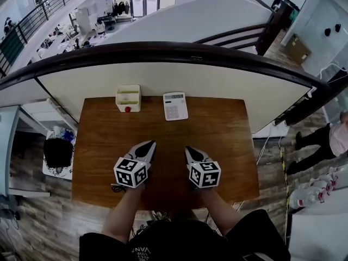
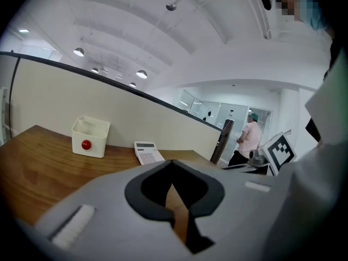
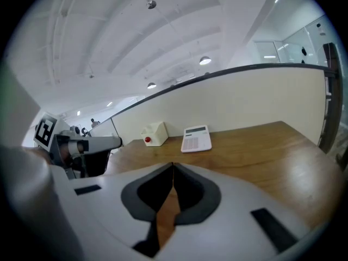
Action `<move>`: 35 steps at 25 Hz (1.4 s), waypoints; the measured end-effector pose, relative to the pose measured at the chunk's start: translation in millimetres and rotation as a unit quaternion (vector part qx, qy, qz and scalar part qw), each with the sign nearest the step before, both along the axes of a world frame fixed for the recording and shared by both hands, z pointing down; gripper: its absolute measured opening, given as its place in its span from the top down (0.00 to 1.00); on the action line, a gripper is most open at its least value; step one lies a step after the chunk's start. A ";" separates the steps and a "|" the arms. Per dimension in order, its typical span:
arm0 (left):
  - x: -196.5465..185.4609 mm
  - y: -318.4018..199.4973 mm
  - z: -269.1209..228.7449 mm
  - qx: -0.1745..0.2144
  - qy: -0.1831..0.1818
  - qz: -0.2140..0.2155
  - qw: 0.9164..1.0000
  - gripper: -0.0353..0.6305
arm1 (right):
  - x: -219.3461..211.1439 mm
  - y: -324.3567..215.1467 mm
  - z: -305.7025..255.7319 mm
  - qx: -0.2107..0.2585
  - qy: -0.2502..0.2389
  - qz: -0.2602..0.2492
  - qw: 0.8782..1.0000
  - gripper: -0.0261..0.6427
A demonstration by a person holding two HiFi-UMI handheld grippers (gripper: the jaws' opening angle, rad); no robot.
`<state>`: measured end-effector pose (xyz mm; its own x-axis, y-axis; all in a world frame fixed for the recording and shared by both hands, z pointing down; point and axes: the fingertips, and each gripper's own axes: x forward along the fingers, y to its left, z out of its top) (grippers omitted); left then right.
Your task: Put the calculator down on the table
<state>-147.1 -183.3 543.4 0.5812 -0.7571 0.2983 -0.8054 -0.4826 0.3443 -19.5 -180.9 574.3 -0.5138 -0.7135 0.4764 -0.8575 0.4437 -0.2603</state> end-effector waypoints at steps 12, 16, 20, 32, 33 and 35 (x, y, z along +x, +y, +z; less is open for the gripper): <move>-1.6 85.8 -1.0 0.001 0.007 0.009 1.000 0.93 | 0.9 73.0 -7.7 0.009 0.009 0.009 1.000 0.94; -8.8 107.4 -0.3 0.004 0.006 0.008 1.000 0.93 | -1.9 93.5 -8.3 0.009 0.009 0.010 1.000 0.94; -18.2 123.2 0.5 0.005 0.006 -0.003 1.000 0.93 | -3.7 111.2 -7.9 0.005 0.008 0.011 1.000 0.94; -38.5 158.9 10.7 -0.001 0.001 -0.022 1.000 0.93 | -14.6 141.4 -1.8 -0.001 0.011 0.012 1.000 0.94; -39.1 160.5 11.5 -0.002 0.001 -0.022 1.000 0.93 | -15.4 142.5 -1.3 -0.001 0.011 0.012 1.000 0.94; -40.2 163.3 12.7 -0.004 0.001 -0.021 1.000 0.93 | -16.8 144.6 0.0 -0.002 0.011 0.012 1.000 0.94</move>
<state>-187.3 -20.0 556.1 0.5490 -0.7788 0.3036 -0.8246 -0.4452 0.3491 -36.3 -36.4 574.2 -0.4864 -0.7233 0.4902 -0.8732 0.4227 -0.2427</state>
